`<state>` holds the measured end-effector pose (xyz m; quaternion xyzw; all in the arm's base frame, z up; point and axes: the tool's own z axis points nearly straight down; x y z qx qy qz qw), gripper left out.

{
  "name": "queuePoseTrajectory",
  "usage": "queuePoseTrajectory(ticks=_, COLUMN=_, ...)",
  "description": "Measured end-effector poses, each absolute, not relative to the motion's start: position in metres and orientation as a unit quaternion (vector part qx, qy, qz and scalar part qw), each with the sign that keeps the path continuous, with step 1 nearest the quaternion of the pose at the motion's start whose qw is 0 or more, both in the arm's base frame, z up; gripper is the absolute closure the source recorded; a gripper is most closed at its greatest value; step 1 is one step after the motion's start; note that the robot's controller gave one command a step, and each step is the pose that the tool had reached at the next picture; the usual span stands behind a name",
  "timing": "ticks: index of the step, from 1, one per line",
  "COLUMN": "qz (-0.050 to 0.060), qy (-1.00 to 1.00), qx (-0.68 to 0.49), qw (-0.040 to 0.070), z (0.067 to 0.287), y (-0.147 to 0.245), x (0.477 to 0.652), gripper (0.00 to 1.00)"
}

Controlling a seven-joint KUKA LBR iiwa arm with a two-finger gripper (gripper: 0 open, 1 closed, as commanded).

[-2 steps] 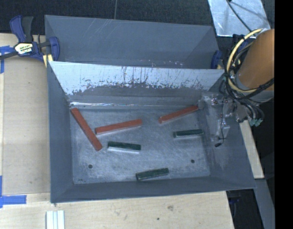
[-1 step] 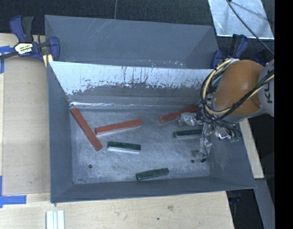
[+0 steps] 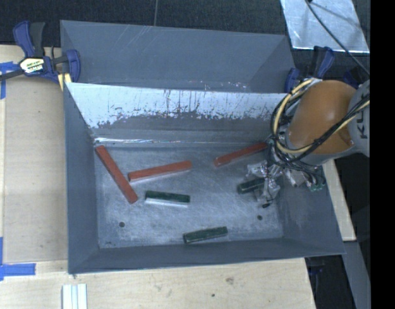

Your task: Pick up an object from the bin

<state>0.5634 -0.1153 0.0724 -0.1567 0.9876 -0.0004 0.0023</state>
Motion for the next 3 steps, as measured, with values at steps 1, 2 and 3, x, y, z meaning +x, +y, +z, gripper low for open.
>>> queuePoseTrajectory(ticks=1, qz=-0.001, qy=0.985, qx=-0.173, qw=0.003, z=0.217, y=-0.124, x=0.574, gripper=1.00)
queuePoseTrajectory(ticks=2, qz=-0.001, qy=0.986, qx=-0.169, qw=0.007, z=0.299, y=-0.064, x=0.566, gripper=1.00)
queuePoseTrajectory(ticks=3, qz=-0.001, qy=0.967, qx=-0.253, qw=0.006, z=0.400, y=-0.028, x=0.562, gripper=1.00)
